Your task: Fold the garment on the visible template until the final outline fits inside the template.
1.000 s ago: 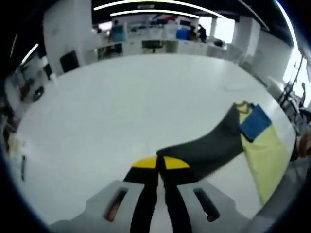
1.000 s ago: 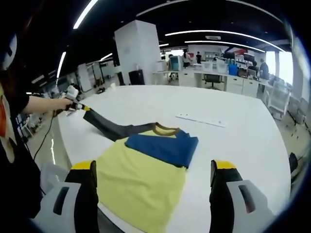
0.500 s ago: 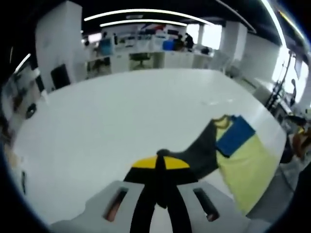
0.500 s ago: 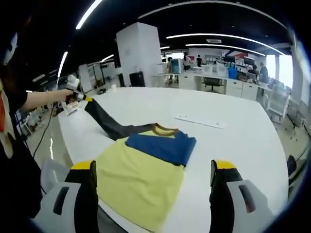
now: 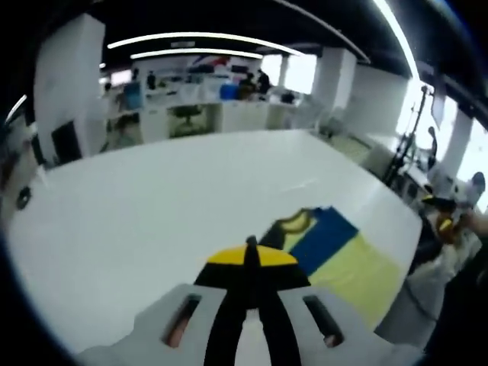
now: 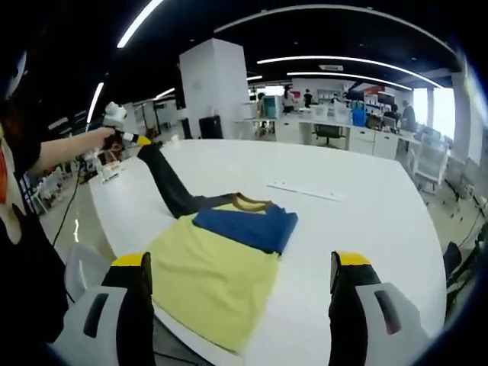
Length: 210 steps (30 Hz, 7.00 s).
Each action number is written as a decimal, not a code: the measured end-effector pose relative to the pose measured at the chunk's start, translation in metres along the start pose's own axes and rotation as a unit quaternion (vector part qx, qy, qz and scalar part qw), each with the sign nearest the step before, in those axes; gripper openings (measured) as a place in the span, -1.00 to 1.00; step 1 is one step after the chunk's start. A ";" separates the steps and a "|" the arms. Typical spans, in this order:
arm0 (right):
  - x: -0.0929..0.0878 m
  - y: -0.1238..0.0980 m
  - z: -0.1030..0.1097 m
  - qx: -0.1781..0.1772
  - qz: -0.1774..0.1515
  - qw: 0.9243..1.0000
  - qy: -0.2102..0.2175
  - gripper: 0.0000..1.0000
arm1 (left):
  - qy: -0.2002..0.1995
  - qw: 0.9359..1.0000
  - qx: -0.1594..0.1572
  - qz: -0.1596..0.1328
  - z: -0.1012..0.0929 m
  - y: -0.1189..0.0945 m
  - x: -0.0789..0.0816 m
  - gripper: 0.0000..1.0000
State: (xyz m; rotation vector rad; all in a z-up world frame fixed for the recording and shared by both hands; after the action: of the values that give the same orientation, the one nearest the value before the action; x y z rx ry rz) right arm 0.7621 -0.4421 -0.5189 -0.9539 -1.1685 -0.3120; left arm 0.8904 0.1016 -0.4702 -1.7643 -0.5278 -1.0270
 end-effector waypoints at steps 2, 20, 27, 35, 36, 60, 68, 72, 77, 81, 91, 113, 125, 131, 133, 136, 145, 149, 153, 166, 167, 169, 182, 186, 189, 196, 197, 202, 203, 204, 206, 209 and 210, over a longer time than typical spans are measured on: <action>-0.002 -0.002 0.001 0.000 -0.001 1.000 0.000 0.93 | -0.006 1.000 -0.014 -0.006 -0.012 0.003 0.006 -1.00; -0.004 -0.017 -0.010 -0.015 -0.013 1.000 0.006 0.93 | 0.026 0.995 -0.094 -0.004 -0.095 0.046 0.039 -1.00; -0.006 -0.016 -0.013 -0.018 -0.011 1.000 0.010 0.93 | 0.032 0.992 -0.120 0.011 -0.125 0.073 0.041 -1.00; -0.007 -0.015 -0.022 -0.026 -0.010 1.000 0.015 0.93 | 0.041 0.989 -0.142 0.028 -0.155 0.112 0.038 -1.00; -0.007 -0.015 -0.023 -0.026 -0.010 0.999 0.016 0.93 | 0.040 0.988 -0.143 0.031 -0.158 0.119 0.037 -1.00; -0.019 -0.015 -0.035 -0.036 0.000 0.999 0.029 0.93 | 0.051 0.984 -0.155 0.077 -0.194 0.187 0.023 -1.00; -0.025 -0.019 -0.039 -0.043 0.004 0.998 0.035 0.92 | 0.055 0.984 -0.135 0.105 -0.199 0.216 -0.001 -1.00; -0.027 -0.021 -0.042 -0.047 0.006 0.998 0.038 0.92 | 0.048 0.983 -0.135 0.114 -0.206 0.227 -0.010 -1.00; -0.030 -0.022 -0.044 -0.051 0.010 0.998 0.041 0.92 | 0.041 0.983 -0.138 0.118 -0.215 0.237 -0.014 -1.00; -0.032 -0.021 -0.046 -0.051 0.012 0.998 0.043 0.92 | 0.044 0.983 -0.132 0.123 -0.217 0.246 -0.018 -1.00; -0.036 -0.019 -0.050 -0.051 0.015 0.997 0.047 0.92 | 0.068 0.982 -0.117 0.129 -0.226 0.261 -0.025 -1.00; -0.047 -0.022 -0.066 -0.055 0.022 0.997 0.058 0.92 | 0.064 0.981 -0.097 0.153 -0.261 0.303 -0.052 -1.00; -0.053 -0.016 -0.067 -0.050 0.026 0.996 0.062 0.92 | 0.047 0.981 -0.086 0.165 -0.278 0.325 -0.071 -1.00; -0.057 -0.018 -0.067 -0.053 0.029 0.996 0.067 0.92 | 0.050 0.982 -0.077 0.168 -0.283 0.332 -0.079 -1.00; -0.058 -0.020 -0.068 -0.055 0.029 0.996 0.069 0.92 | 0.050 0.981 -0.075 0.170 -0.284 0.334 -0.083 -1.00; -0.060 -0.021 -0.068 -0.057 0.031 0.995 0.071 0.92 | 0.050 0.981 -0.073 0.174 -0.285 0.335 -0.087 -1.00; -0.063 -0.023 -0.068 -0.060 0.032 0.995 0.075 0.92 | 0.052 0.979 -0.069 0.183 -0.287 0.340 -0.098 -1.00; -0.065 -0.024 -0.068 -0.062 0.034 0.995 0.076 0.92 | 0.054 0.979 -0.070 0.186 -0.287 0.342 -0.103 -1.00; -0.066 -0.026 -0.068 -0.065 0.034 0.994 0.079 0.92 | 0.053 0.978 -0.070 0.190 -0.287 0.344 -0.108 -1.00; -0.066 -0.025 -0.067 -0.065 0.035 0.994 0.079 0.92 | 0.052 0.978 -0.072 0.188 -0.286 0.345 -0.114 -1.00; -0.066 -0.025 -0.067 -0.065 0.035 0.994 0.080 0.92 | 0.054 0.978 -0.072 0.189 -0.286 0.345 -0.114 -0.99; -0.065 -0.024 -0.066 -0.063 0.034 0.994 0.079 0.92 | 0.059 0.977 -0.076 0.189 -0.286 0.345 -0.114 -0.97; -0.059 -0.020 -0.061 -0.054 0.031 0.995 0.072 0.92 | 0.062 0.980 -0.100 0.162 -0.282 0.334 -0.095 -0.68; -0.054 -0.019 -0.058 -0.049 0.025 0.996 0.068 0.92 | 0.063 0.980 -0.097 0.160 -0.274 0.327 -0.095 -0.65; -0.052 -0.019 -0.058 -0.048 0.025 0.996 0.065 0.92 | 0.064 0.980 -0.098 0.158 -0.271 0.322 -0.094 -0.62; -0.046 -0.020 -0.055 -0.047 0.018 0.997 0.061 0.92 | 0.062 0.982 -0.109 0.144 -0.252 0.300 -0.093 -0.49; -0.046 -0.020 -0.055 -0.046 0.017 0.997 0.060 0.92 | 0.058 0.982 -0.113 0.143 -0.248 0.294 -0.092 -0.45; -0.042 -0.014 -0.051 -0.038 0.011 0.998 0.058 0.92 | 0.063 0.983 -0.121 0.123 -0.231 0.263 -0.087 -0.37; -0.041 -0.012 -0.050 -0.036 0.010 0.998 0.057 0.92 | 0.064 0.983 -0.122 0.122 -0.226 0.257 -0.087 -0.34; -0.039 -0.010 -0.048 -0.033 0.009 0.998 0.055 0.92 | 0.065 0.983 -0.120 0.119 -0.222 0.252 -0.087 -0.33; -0.037 -0.007 -0.047 -0.027 0.009 0.998 0.052 0.92 | 0.067 0.984 -0.115 0.118 -0.214 0.243 -0.087 -0.31; -0.034 -0.004 -0.044 -0.021 0.007 0.999 0.048 0.92 | 0.061 0.985 -0.114 0.112 -0.206 0.228 -0.087 -0.25; -0.034 -0.003 -0.043 -0.020 0.007 0.999 0.047 0.92 | 0.060 0.986 -0.114 0.110 -0.205 0.224 -0.088 -0.23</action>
State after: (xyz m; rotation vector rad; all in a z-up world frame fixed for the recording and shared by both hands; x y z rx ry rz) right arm 0.7739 -0.4857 -0.5499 -0.9710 -1.0731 -0.3667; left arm 0.9249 -0.1677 -0.6314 -1.8962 -0.1391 -1.0616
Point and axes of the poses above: the point that each gripper's makers call its tool centre point, and the gripper's own axes: y roughly forward along the fingers, z roughly to its left, x roughly out of its top, the point moved 9 cm from there along -y, roughly backward along the fingers, and after that the axes turned 1 degree about z, right-handed, at the moved point
